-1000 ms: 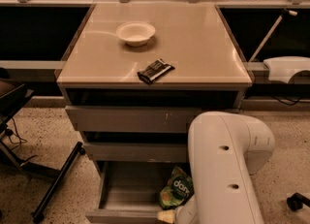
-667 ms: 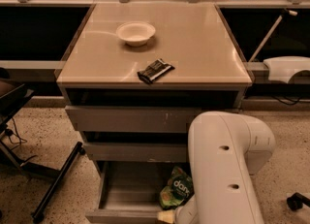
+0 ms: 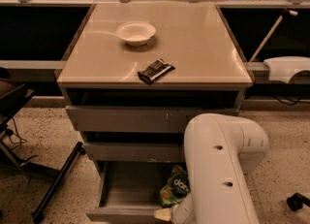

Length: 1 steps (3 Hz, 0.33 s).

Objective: Pick green rice chip bag from bottom drawer and place on counter

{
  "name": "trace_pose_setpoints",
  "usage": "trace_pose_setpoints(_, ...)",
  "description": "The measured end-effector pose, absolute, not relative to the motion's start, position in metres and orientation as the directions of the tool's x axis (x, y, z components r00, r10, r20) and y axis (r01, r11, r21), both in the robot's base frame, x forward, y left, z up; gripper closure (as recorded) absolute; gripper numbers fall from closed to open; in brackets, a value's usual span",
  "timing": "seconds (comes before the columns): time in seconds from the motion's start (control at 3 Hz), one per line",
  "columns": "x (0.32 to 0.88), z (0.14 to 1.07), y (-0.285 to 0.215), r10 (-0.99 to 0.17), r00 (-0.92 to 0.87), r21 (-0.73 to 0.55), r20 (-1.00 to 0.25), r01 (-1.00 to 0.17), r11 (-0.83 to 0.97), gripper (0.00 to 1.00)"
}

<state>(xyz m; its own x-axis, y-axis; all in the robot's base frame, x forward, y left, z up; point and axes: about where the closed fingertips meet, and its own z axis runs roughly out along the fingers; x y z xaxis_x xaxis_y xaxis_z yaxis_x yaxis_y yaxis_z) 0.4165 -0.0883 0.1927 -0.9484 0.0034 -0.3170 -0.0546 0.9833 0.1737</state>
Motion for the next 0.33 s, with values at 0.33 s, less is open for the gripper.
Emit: trace_pose_setpoints(0.33, 0.4165, 0.1927, -0.0883, 0.003, -0.948, 0.174, -0.317, -0.055, 0.983, 0.00)
